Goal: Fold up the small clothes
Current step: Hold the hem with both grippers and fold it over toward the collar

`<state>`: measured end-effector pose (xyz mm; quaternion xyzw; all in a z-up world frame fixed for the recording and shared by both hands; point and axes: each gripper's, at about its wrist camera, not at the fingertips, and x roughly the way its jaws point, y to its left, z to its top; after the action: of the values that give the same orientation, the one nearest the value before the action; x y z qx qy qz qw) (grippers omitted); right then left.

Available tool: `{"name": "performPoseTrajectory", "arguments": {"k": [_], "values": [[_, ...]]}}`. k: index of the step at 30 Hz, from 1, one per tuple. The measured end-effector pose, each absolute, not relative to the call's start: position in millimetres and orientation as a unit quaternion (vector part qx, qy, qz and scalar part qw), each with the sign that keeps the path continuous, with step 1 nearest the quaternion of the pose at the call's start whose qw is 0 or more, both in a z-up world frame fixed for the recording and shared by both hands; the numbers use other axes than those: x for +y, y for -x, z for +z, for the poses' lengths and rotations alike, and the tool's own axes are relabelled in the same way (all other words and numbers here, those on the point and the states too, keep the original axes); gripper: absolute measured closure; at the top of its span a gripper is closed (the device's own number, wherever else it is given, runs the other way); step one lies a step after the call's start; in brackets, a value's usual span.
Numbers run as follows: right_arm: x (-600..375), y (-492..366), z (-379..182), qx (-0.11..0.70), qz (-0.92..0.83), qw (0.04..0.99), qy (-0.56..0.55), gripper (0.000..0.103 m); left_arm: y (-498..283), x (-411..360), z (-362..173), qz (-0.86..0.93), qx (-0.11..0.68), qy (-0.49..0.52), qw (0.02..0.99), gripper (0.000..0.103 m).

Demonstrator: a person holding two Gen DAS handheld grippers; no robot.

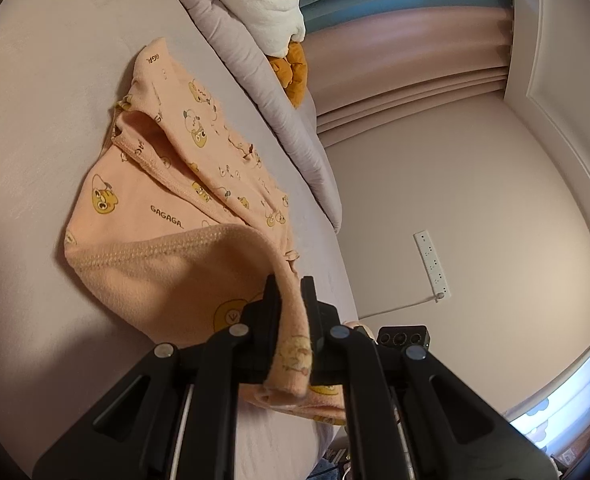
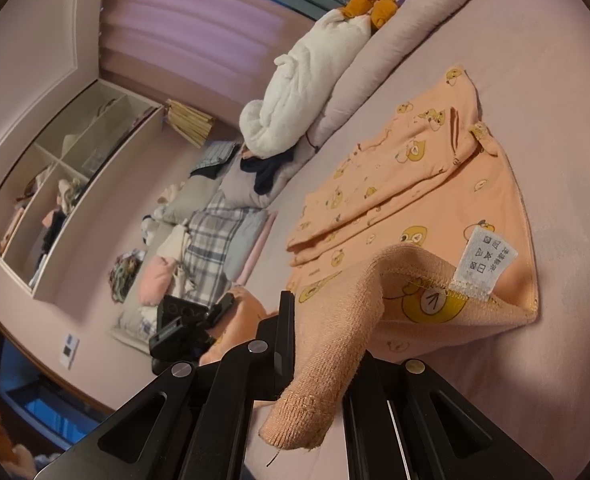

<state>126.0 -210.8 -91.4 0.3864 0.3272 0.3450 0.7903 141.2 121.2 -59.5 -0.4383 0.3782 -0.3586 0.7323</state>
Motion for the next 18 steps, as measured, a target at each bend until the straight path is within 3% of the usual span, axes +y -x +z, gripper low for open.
{"name": "performPoseTrajectory", "arguments": {"k": [18], "values": [[-219, -157, -70, 0.303, 0.329, 0.802, -0.396, 0.098, -179, 127, -39, -0.345, 0.362, 0.448, 0.741, 0.096]]}}
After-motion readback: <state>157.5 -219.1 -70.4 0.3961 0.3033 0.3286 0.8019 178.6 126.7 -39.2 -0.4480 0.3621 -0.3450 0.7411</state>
